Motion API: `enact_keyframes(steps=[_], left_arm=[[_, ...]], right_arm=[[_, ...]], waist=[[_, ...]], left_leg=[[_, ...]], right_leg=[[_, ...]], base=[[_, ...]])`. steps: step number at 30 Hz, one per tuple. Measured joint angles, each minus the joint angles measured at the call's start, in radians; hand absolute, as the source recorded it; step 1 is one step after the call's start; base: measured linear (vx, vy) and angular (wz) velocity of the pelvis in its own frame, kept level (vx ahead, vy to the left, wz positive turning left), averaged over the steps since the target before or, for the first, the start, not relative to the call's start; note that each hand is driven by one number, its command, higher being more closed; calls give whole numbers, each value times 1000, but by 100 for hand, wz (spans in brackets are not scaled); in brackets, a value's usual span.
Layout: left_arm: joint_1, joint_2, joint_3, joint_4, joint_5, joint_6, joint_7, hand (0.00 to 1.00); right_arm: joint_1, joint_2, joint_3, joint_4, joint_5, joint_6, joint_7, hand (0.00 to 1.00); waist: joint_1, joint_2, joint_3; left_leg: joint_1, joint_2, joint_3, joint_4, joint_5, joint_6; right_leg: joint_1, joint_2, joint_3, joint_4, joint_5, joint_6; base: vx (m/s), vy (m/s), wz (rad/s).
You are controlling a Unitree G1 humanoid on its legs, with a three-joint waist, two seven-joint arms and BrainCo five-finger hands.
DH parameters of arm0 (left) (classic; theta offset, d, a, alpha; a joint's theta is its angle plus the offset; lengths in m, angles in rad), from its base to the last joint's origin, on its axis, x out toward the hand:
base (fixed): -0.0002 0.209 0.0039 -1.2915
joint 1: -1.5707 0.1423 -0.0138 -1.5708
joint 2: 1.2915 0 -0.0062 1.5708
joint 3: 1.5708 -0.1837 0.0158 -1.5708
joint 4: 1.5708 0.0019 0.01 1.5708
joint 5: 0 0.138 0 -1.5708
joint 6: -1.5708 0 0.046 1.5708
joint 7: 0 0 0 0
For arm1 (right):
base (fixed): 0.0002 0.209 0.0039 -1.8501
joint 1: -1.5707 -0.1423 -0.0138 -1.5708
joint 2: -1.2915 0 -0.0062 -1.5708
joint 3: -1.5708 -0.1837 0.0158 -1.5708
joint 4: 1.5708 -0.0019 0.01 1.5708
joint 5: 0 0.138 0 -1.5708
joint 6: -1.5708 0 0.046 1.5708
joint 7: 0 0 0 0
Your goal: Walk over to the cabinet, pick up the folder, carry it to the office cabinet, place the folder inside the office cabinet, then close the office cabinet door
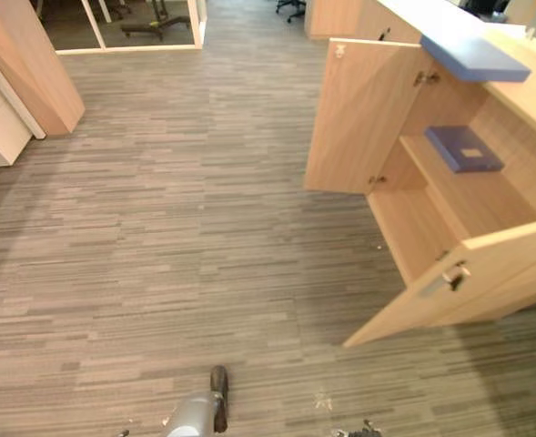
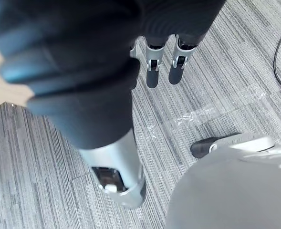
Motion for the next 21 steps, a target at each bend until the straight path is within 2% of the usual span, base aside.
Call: enact_keyframes(steps=[1, 2, 3, 5, 7, 8, 9, 10, 11, 13, 14, 15, 17, 20, 21], left_arm=[[-1, 1, 0, 0, -1, 0, 0, 0], [-6, 3, 1, -1, -1, 0, 2, 0], [-7, 2, 0, -2, 4, 0, 3, 0], [-5, 2, -1, -1, 13, -1, 3, 0], [-2, -6, -8, -1, 21, 0, 3, 0], [-2, -14, -19, -3, 21, -1, 3, 0], [-6, -13, -30, -3, 22, -3, 3, 0], [-9, 1, -44, 1, 20, -5, 4, 0], [-13, 2, -46, 2, 18, -5, 4, 0], [-35, 1, -56, 10, 16, -5, 4, 0], [-45, 2, -66, 7, 17, -6, 4, 0], [-52, 2, -69, 7, 16, -7, 4, 0], [-59, 3, -69, 7, 17, -8, 4, 0], [-66, 5, -43, 0, 19, -13, 3, 0], [-68, 3, -33, 1, 34, -13, 2, 0]], right_arm=[[-1, 4, 0, -1, 0, 0, 0, 0], [-10, 13, 0, -3, 0, -2, 0, 0], [-16, 24, 0, -3, 0, -2, 0, 0], [-16, 48, 0, -1, 0, 0, 4, 0], [-13, 45, -1, -10, -2, 2, 17, 0], [-15, 35, -1, -13, -1, 3, 20, 0], [-21, 34, -1, -17, -1, 3, 20, 0], [-24, 32, 1, -29, 2, 4, 19, 0], [-33, 32, 2, -46, 3, 3, 19, 0], [-49, 29, 2, -52, 11, -4, 11, 0], [-58, 36, 2, -63, 27, -5, 5, 0], [-59, 37, 2, -74, 38, -5, 3, 0], [-60, 56, 7, -96, 46, -18, -1, 0], [-59, 74, 8, -99, 72, -23, -5, 0], [-59, 75, 7, -99, 79, -24, -7, 0]], waist=[[1, -1, -3], [3, -3, -21], [5, -2, -45], [18, -4, -77], [20, 12, -99], [20, 24, -108], [17, 27, -109], [4, 16, -105], [-7, 7, -99], [-26, 22, -85], [-36, 21, -63], [-35, 21, -51], [-35, 25, -33], [-29, 1, -23], [-29, -8, -19]], left_leg=[[-2, -6, 1, 5, -2, 4], [0, -31, 22, 9, -23, 40], [6, -51, 40, 2, -36, 61], [48, -87, 77, -28, -55, 88], [117, -130, 100, -63, -68, 110], [172, -156, 106, -103, -72, 115], [201, -175, 110, -121, -76, 121], [252, -210, 119, -142, -88, 144], [292, -233, 118, -157, -98, 156], [350, -233, 91, -182, -101, 158], [390, -217, 75, -193, -103, 156], [409, -206, 73, -195, -106, 151], [451, -160, 69, -202, -122, 132], [471, -144, 80, -196, -162, 116], [469, -142, 87, -183, -184, 109]], right_leg=[[0, -6, 0, -1, 4, 2], [-8, -37, -2, 5, 27, 14], [-23, -62, -2, 10, 49, 43], [-28, -110, 0, 36, 63, 63], [-54, -153, 7, 157, 62, 64], [-122, -176, 13, 342, 61, 64], [-166, -193, 14, 455, 68, 53], [-247, -239, 4, 661, 103, -4], [-314, -283, -33, 812, 116, -32], [-368, -293, -124, 894, 87, -31], [-370, -281, -206, 879, 51, -5], [-371, -273, -244, 864, 33, 0], [-376, -211, -355, 701, 12, 18], [-376, -175, -465, 477, 19, 15], [-374, -160, -499, 379, 39, -12]], base=[[378, 304, -27], [344, 262, -19], [319, 259, -25], [324, 236, -39], [337, 238, -39], [245, 226, -23], [285, 297, -17], [279, 272, -2], [355, 265, 4], [323, 112, 25], [250, -1, 29], [249, -56, 16], [137, -110, 4], [65, -128, -15], [102, -187, -21]])
